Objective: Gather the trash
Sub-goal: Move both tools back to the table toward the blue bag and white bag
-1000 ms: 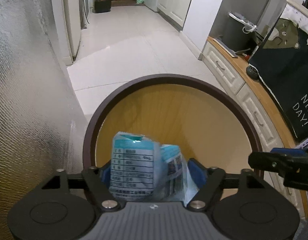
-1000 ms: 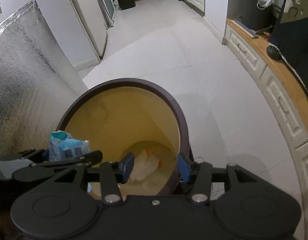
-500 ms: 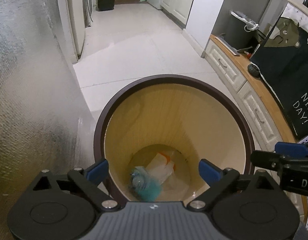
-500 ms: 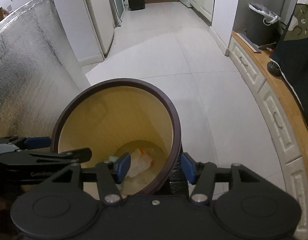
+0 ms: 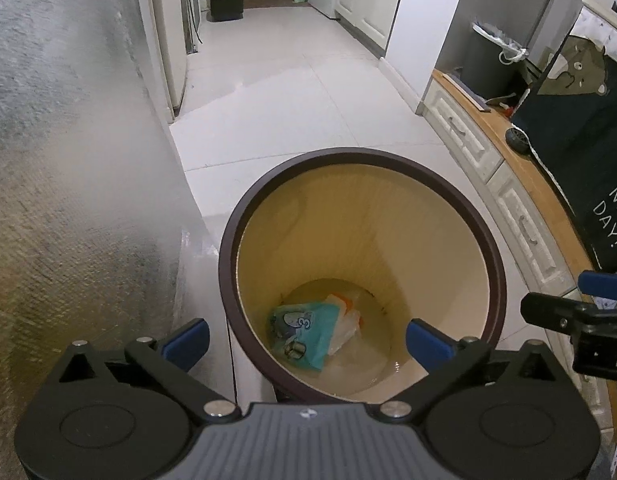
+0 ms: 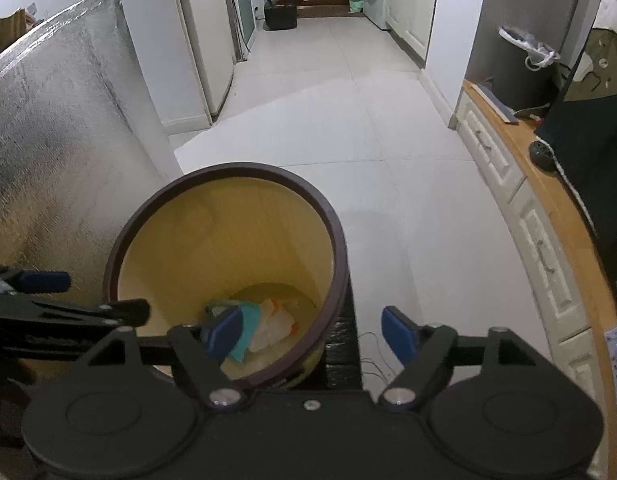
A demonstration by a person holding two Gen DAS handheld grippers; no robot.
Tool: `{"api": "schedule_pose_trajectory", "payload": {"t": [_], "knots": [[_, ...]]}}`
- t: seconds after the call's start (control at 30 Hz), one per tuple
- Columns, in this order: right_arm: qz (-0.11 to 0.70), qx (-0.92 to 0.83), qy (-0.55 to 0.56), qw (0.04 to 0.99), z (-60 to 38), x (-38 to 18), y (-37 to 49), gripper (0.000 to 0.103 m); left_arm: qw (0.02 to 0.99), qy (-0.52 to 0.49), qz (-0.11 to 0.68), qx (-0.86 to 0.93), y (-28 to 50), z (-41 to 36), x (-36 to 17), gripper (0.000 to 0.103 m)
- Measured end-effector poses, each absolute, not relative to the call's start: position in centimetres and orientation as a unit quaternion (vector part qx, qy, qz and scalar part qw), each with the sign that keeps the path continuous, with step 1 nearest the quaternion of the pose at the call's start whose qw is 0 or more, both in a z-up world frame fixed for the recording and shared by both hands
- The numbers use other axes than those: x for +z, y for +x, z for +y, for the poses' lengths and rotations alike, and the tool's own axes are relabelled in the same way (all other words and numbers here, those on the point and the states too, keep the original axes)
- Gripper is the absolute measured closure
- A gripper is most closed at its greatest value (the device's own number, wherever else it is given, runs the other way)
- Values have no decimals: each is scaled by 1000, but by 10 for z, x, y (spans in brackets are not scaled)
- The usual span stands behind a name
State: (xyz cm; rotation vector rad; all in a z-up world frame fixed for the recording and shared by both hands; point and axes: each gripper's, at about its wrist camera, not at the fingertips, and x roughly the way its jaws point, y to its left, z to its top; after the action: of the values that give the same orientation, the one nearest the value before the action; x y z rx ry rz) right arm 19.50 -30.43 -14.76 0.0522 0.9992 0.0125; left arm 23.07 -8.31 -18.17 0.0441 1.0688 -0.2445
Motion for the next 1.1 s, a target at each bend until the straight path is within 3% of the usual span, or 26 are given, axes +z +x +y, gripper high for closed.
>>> {"api": "schedule_pose_trajectory", "payload": {"t": [0.13, 0.2, 0.37, 0.7, 1.1], "knots": [[473, 6, 13, 881, -306, -142, 187, 17, 858, 23, 500, -114, 220, -80, -173, 0], [467, 5, 9, 884, -307, -138, 182, 7, 861, 24, 496, -114, 215, -80, -167, 0], [447, -7, -5, 895, -311, -124, 167, 0, 871, 26, 478, -113, 200, -77, -151, 0], [392, -23, -14, 920, -319, -82, 132, 0, 910, 32, 395, -124, 154, -69, -84, 0], [270, 16, -8, 963, -300, -8, 88, 0, 954, 29, 273, -121, 92, -45, -1, 0]]}}
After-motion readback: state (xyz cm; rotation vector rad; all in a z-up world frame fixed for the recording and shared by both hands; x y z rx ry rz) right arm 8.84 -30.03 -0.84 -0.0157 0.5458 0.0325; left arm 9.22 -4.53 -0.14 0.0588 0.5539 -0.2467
